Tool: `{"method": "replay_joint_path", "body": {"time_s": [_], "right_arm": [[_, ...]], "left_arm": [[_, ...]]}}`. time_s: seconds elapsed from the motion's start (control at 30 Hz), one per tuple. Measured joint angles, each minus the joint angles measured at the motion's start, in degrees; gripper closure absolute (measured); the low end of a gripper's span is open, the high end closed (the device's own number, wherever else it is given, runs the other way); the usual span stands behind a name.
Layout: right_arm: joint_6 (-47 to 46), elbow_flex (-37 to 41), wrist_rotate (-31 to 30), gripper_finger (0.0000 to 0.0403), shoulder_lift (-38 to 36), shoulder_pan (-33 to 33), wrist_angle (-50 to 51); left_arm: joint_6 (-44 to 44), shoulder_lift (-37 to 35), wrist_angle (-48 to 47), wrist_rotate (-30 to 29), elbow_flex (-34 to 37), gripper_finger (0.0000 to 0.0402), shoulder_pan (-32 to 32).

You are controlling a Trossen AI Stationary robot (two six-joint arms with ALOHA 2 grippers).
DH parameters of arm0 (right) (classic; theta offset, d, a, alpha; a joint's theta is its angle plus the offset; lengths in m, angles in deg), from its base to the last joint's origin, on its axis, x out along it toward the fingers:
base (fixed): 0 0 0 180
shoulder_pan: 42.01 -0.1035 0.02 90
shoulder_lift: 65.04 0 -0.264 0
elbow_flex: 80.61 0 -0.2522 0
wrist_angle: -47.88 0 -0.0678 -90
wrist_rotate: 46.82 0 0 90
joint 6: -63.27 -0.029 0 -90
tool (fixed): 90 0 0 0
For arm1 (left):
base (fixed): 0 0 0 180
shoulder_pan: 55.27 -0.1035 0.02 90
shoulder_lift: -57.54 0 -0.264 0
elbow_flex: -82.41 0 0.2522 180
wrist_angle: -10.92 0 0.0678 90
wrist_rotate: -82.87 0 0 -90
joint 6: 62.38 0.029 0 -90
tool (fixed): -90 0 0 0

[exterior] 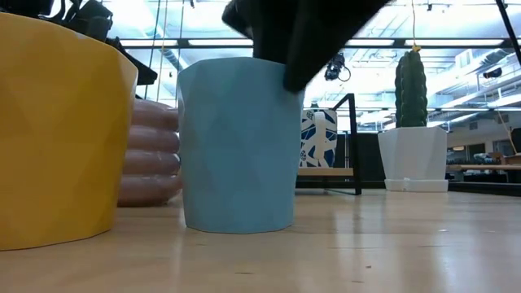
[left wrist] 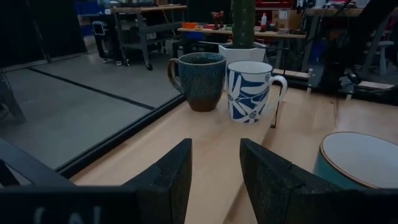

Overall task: Place coffee mugs
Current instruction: Put the light blue mug on the shelf

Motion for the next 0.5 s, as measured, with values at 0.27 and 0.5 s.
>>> {"method": "replay_joint_path", "body": {"time_s": [0.27, 0.5], "right_arm": [[1.54, 2.46, -0.04, 0.0268, 0.00, -0.02, -1.57], [2.30, 2.46, 1.57, 0.0337, -0.01, 0.00, -1.67]], "left_arm": [[0.11, 0.00, 0.12, 0.00, 0.00, 0.0261, 0.00], [0.15, 0.00, 0.15, 0.00, 0.00, 0.0261, 0.00]]}}
